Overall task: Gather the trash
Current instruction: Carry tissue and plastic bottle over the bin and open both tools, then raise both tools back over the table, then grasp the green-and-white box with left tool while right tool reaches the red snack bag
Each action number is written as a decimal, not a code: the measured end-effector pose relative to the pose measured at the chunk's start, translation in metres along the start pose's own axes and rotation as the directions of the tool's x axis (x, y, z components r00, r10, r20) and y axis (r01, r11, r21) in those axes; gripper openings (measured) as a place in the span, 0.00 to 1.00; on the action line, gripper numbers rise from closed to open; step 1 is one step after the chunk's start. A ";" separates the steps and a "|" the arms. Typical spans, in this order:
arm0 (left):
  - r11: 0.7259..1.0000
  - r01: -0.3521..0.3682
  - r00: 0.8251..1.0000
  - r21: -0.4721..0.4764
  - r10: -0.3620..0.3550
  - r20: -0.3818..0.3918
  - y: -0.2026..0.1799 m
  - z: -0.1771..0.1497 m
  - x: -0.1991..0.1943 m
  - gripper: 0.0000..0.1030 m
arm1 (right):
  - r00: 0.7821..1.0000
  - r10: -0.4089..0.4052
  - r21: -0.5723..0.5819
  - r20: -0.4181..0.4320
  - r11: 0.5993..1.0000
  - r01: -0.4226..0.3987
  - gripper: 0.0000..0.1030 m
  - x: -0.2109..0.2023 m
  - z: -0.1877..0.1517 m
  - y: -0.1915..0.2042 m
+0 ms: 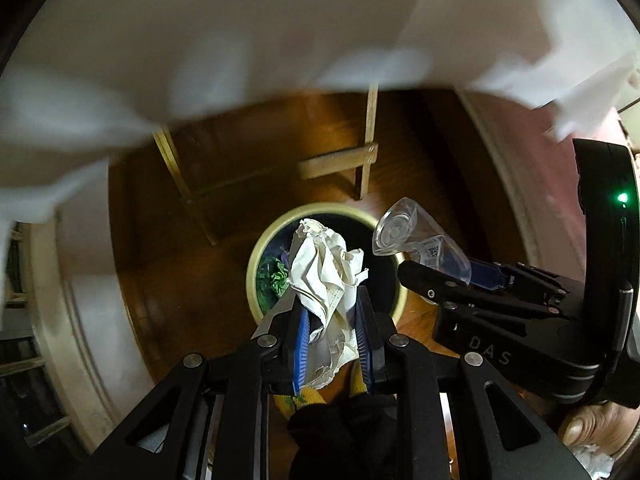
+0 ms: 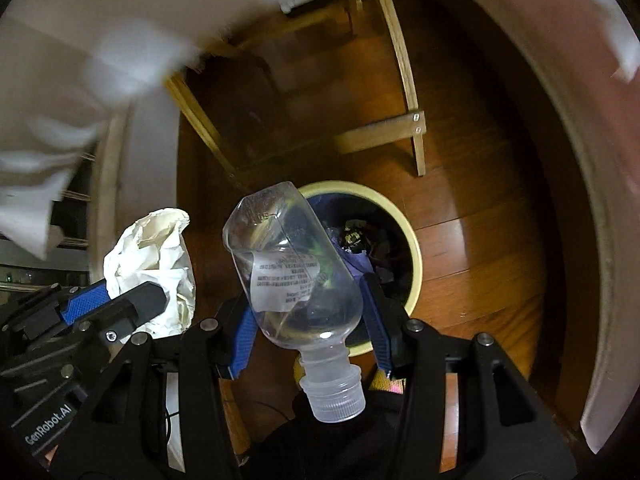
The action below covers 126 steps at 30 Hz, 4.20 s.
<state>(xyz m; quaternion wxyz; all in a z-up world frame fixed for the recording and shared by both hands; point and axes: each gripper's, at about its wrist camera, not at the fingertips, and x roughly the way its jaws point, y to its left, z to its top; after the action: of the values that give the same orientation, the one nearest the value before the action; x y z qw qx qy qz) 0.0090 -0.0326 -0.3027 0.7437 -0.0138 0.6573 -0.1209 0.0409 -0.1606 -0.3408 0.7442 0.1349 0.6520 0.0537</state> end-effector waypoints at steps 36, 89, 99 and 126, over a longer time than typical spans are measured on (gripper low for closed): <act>0.986 -0.106 0.983 -0.125 0.123 0.133 0.009 0.009 -0.103 0.87 | 1.000 -0.013 0.103 0.014 0.995 0.012 0.63 -0.085 0.013 -0.003; 0.957 -0.288 0.869 -0.034 0.277 0.410 0.065 0.340 -0.372 0.82 | 0.896 -0.004 0.015 0.444 1.000 -0.003 0.63 -0.342 0.293 0.161; 0.937 -0.347 0.888 0.027 0.320 0.330 0.108 0.441 -0.266 0.81 | 0.910 -0.089 0.114 0.404 0.992 0.047 0.63 -0.290 0.377 0.184; 0.990 -0.124 0.935 -0.064 0.138 0.326 0.190 0.443 -0.288 0.24 | 0.959 -0.116 0.377 0.259 0.926 0.010 0.76 -0.193 0.499 0.221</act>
<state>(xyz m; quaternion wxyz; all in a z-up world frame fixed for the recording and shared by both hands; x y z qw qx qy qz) 0.4432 0.1476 0.0034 0.8491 -0.0055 0.5254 -0.0532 0.5257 -0.0635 -0.0398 0.7903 0.2581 0.5438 -0.1143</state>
